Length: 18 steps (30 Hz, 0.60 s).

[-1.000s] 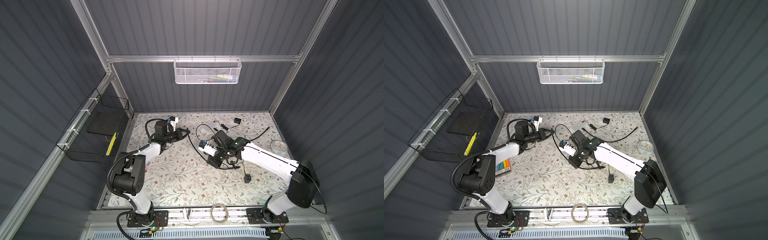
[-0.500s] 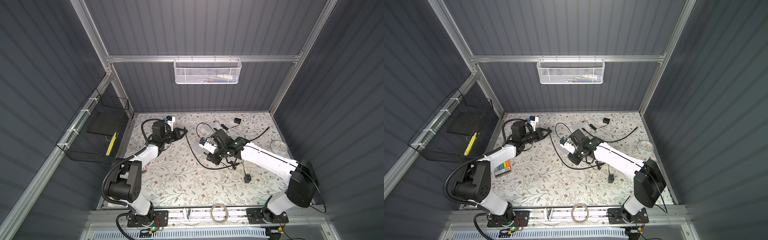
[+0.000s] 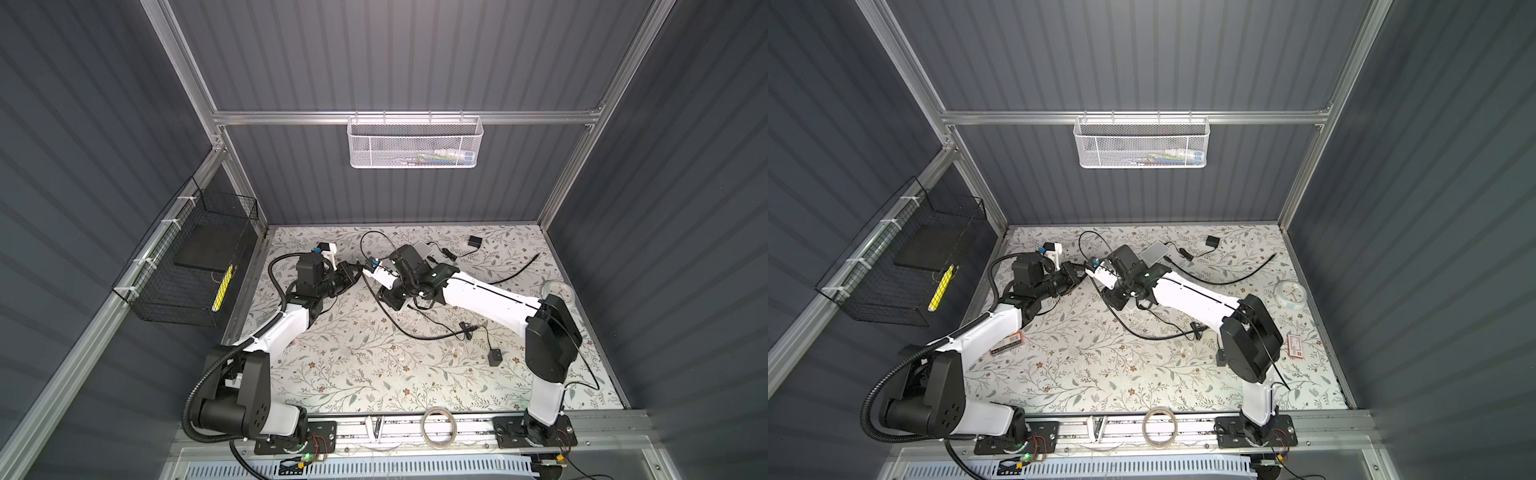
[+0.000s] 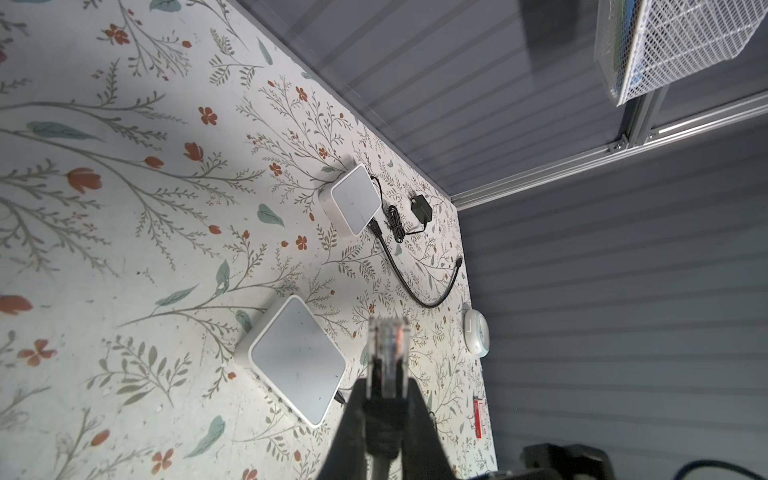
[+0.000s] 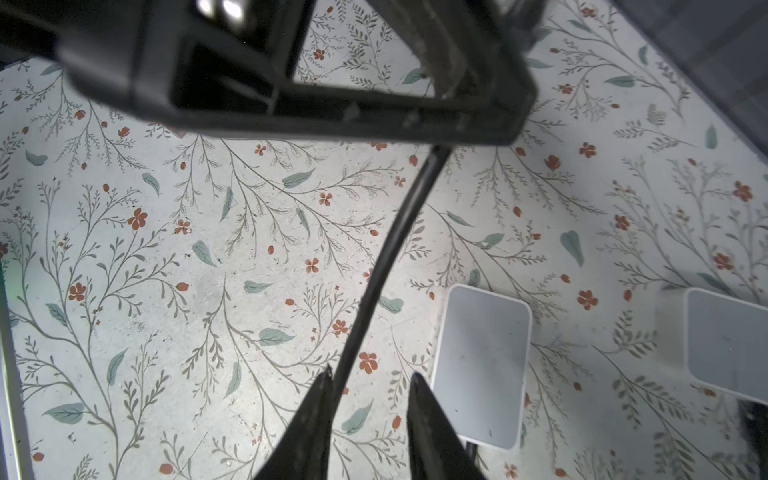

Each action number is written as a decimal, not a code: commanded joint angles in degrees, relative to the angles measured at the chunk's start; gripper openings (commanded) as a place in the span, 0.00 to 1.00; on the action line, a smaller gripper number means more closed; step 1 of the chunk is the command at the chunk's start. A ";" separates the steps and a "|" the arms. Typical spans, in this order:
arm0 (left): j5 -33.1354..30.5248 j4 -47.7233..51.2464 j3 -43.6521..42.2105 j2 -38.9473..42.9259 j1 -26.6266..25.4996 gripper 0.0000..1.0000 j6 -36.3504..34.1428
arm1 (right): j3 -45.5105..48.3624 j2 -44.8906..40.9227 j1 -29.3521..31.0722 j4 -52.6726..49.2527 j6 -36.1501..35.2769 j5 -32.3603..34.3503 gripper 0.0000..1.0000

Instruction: Insert the plug into the switch port

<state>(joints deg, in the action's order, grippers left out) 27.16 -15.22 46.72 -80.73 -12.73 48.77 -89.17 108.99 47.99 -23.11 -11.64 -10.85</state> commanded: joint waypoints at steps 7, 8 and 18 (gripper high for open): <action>-0.26 0.88 -0.81 1.45 -0.36 0.07 3.15 | -3.40 2.31 0.64 0.46 -0.66 -2.01 0.31; -0.45 1.12 -0.92 1.45 -0.36 0.07 2.80 | -3.80 2.61 0.69 0.52 -0.67 -2.12 0.28; 0.23 1.87 -1.40 2.67 -0.36 0.09 3.25 | -6.53 5.53 0.88 -2.30 -1.10 -2.57 0.19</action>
<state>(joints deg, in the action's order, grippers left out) 26.76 -14.09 45.25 -79.96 -12.73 51.33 -94.56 113.71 48.71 -24.21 -12.29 -12.64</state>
